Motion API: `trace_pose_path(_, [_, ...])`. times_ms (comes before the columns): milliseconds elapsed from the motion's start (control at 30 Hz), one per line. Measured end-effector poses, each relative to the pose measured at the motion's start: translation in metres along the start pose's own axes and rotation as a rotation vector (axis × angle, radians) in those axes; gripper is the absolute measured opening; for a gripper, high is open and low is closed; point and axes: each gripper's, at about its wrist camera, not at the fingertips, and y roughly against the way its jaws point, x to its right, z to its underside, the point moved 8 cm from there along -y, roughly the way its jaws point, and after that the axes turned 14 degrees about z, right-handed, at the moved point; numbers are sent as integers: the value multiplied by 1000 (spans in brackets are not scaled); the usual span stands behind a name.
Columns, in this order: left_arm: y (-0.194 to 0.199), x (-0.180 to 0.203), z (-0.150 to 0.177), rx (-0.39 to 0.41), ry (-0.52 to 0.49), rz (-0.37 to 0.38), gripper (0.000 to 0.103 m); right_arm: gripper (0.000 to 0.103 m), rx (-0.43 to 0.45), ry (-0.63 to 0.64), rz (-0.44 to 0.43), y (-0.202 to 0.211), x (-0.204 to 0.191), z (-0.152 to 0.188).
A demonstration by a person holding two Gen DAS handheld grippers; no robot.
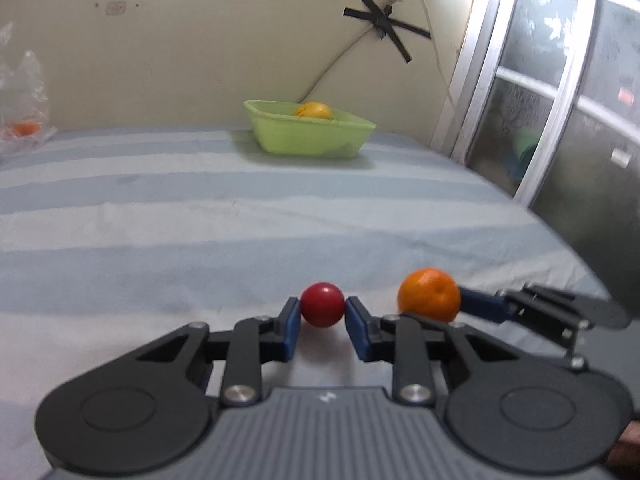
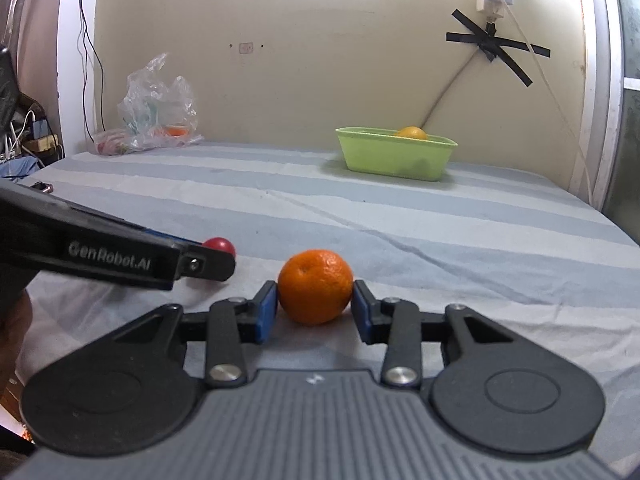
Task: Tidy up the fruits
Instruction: 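Carry both fruits over the green basket and open both grippers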
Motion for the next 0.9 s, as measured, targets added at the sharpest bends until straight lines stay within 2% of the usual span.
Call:
trace_pose_path(100, [-9, -1, -45, 37, -44, 33, 25, 42, 14, -31, -27, -12, 11, -28])
trace_pose_path(200, [-24, -3, -101, 98, -91, 57, 25, 42, 54, -48, -14, -38, 30, -73])
trace_pose_path(267, [-42, -10, -140, 137, -127, 44, 26, 42, 87, -66, -11, -62, 44, -105])
trace_pose_path(367, [-80, -31, -182, 152, -111, 53, 26, 42, 105, -58, 2, -112, 56, -142])
trace_pose_path(433, [-106, -49, -199, 140, -85, 41, 26, 43, 92, -55, -7, -145, 60, -154])
trace_pose_path(567, [-157, -82, -212, 66, -50, -23, 26, 43, 24, -91, -18, -206, 67, -157])
trace_pose_path(733, [-179, -102, -205, 22, -15, -62, 29, 45, -28, -96, -14, -232, 67, -140])
trace_pose_path(800, [-179, -102, -202, 15, -27, -86, 48, 55, -5, -92, 0, -226, 67, -137])
trace_pose_path(900, [-172, -97, -202, 19, -40, -112, 57, 55, 27, -100, 16, -210, 69, -139])
